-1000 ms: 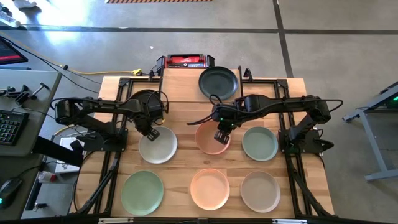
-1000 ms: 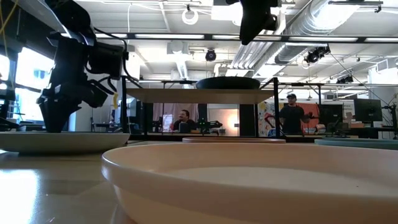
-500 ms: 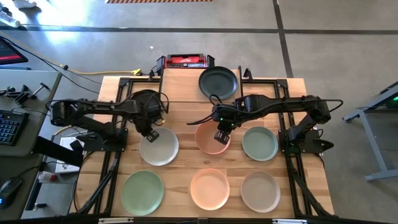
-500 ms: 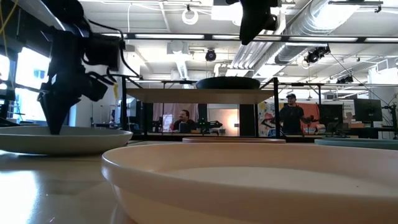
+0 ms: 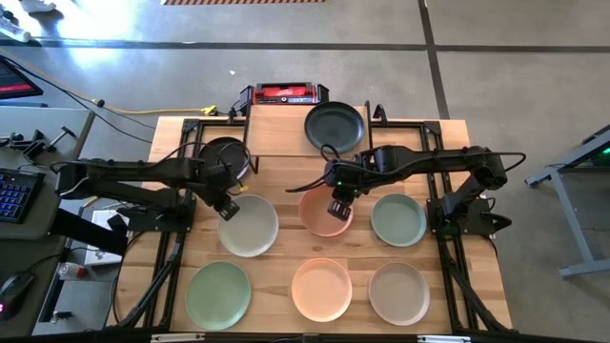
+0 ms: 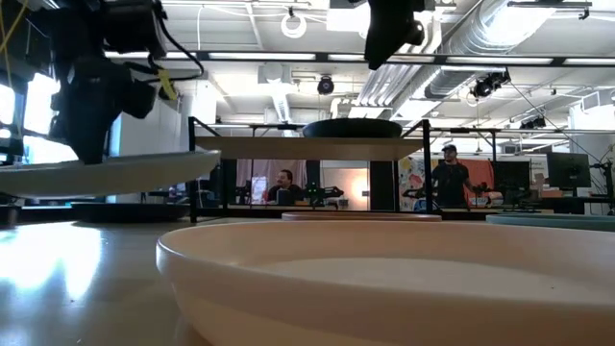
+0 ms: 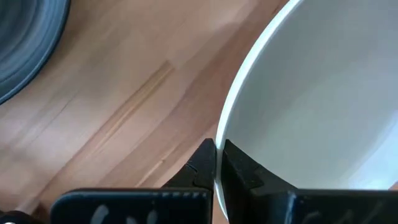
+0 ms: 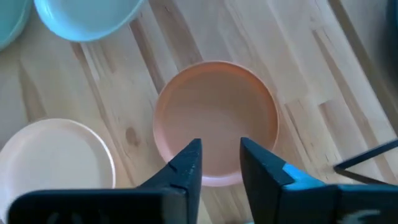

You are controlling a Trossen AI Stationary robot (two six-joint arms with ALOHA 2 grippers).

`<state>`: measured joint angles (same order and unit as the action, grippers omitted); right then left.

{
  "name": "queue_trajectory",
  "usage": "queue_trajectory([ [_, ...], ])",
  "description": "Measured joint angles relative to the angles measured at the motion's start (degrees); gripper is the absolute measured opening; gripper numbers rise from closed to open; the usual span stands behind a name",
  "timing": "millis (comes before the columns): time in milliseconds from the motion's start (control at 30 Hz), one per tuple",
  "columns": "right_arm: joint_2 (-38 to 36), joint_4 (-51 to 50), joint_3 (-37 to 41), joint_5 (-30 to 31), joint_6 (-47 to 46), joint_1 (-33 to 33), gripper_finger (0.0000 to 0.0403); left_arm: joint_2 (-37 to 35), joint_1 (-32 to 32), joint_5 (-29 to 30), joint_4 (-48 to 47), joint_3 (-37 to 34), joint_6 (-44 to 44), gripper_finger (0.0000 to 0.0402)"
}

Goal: Place and stack plates onto a shelf
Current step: Stack the top white plate on the top of the black plate on the shelf

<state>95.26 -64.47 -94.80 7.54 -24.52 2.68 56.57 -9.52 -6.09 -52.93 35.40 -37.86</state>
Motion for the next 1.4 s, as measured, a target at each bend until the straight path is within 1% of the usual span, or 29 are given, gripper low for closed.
queue_trajectory([
  [167,0.0,2.7,0.0,1.7,0.4,0.0,0.014,-3.3,2.3,1.8,-0.2,0.8,-1.1,0.0],
  [333,0.0,8.7,0.0,1.9,0.6,0.0,0.0171,-3.7,4.5,6.2,0.0,5.7,-1.1,0.0],
  [500,0.0,15.8,0.0,2.6,4.9,0.0,0.0172,-2.9,4.8,11.0,-0.8,10.8,-0.8,0.0],
  [633,0.0,20.6,0.0,6.6,8.7,0.0,0.0168,-2.0,4.8,15.1,-2.1,13.6,0.0,0.0],
  [767,0.0,26.4,0.0,12.2,15.4,-0.1,0.0167,-0.6,4.7,20.6,-2.5,15.8,0.8,0.0],
  [833,0.0,29.0,0.0,13.8,19.4,-0.2,0.0167,0.3,4.7,23.0,-2.5,16.7,1.0,0.0],
  [933,0.0,32.5,0.0,14.5,23.2,-0.5,0.0167,1.3,4.7,25.6,-2.6,18.3,2.1,0.0],
  [1033,0.0,34.2,0.0,14.5,23.0,-1.2,0.0167,2.6,4.7,27.1,-2.5,20.0,2.6,0.0],
  [1133,0.0,33.7,0.0,14.5,21.5,-1.6,0.0167,3.7,4.7,28.7,-2.5,21.7,2.8,0.0],
  [1300,0.0,33.1,0.0,15.0,16.4,-1.9,0.0167,6.2,4.7,33.1,-2.1,24.8,4.1,0.0],
  [1400,0.0,31.6,0.0,16.4,12.8,-2.1,0.0167,7.8,4.7,36.3,-1.5,26.5,4.1,0.0],
])
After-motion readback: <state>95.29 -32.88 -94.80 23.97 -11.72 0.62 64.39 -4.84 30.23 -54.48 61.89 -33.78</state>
